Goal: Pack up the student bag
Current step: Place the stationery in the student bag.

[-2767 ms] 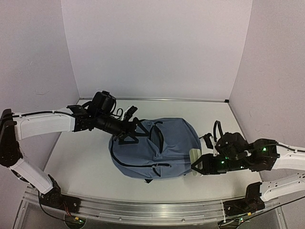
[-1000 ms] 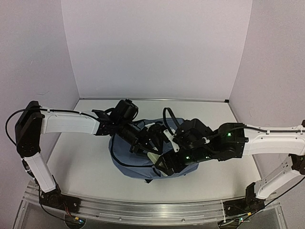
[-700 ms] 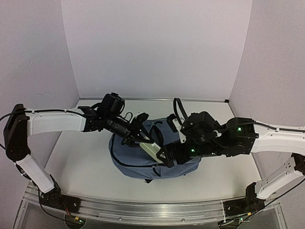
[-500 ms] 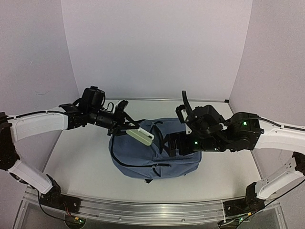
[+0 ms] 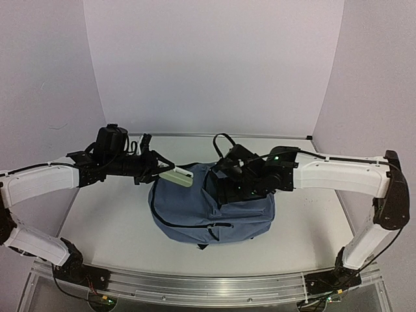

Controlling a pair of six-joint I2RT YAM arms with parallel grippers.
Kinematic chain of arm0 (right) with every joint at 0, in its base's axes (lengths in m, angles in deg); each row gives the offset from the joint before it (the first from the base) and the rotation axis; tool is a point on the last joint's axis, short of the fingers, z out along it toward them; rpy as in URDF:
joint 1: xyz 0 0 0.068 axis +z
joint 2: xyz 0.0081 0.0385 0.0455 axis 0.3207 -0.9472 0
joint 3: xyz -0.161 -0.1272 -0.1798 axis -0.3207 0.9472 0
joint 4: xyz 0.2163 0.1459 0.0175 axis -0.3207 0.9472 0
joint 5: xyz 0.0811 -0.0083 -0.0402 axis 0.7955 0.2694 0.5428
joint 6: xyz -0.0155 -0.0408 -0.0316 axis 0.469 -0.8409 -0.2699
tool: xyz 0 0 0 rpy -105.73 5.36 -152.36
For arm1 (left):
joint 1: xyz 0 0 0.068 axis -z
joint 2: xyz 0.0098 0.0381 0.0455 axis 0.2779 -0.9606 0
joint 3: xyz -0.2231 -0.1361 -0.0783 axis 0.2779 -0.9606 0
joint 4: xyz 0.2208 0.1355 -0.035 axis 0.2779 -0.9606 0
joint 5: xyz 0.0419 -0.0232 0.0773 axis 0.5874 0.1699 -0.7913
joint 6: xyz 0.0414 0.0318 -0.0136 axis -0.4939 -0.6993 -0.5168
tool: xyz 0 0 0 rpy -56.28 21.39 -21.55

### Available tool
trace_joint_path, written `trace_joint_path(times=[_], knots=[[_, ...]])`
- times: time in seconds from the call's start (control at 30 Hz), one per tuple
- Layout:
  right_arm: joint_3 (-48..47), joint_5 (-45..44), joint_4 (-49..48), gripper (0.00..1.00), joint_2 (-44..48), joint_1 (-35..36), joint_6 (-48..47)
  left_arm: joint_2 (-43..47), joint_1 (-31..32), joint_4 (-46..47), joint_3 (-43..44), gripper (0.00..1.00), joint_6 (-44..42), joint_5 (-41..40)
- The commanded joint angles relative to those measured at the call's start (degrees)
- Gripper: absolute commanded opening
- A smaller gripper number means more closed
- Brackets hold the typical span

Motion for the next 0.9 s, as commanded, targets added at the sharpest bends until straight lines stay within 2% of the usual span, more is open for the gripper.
trace_joint_path(times=[0.0,0.17,0.37,0.57,0.67,0.77,0.8,0.87], knots=[[-6.88,-5.67,3.06,0.87,-4.80,0.24,-1.57,2.65,-0.21,4.71,-1.08,0.00,1.71,-2.84],[-11.65,-8.42,5.27,0.78,-10.94,0.30,-3.26,0.18,-0.22,4.71,-0.79,0.00,2.27,-1.12],[-16.50,-14.77,9.81,0.61,-16.45,0.29,-3.12,-1.48,-0.20,8.90,-1.24,0.00,3.21,-0.75],[-21.18,-17.93,11.18,0.49,-20.33,0.40,-3.99,-1.67,-0.20,12.80,-3.26,0.00,4.89,-0.35],[-23.18,-18.81,11.86,0.32,-22.11,0.38,-4.39,-2.27,-0.17,14.39,-3.91,0.00,5.73,0.04],[-24.22,-18.57,12.23,0.03,-22.54,0.39,-4.32,-3.32,-0.10,15.96,-4.04,0.00,6.36,0.39],[-24.11,-18.50,12.12,0.00,-22.16,0.41,-4.01,-3.71,0.04,16.69,-4.04,0.00,6.57,0.43],[-23.54,-18.44,11.52,0.00,-21.00,0.40,-3.70,-4.79,0.73,18.40,-3.88,0.00,6.90,0.33]])
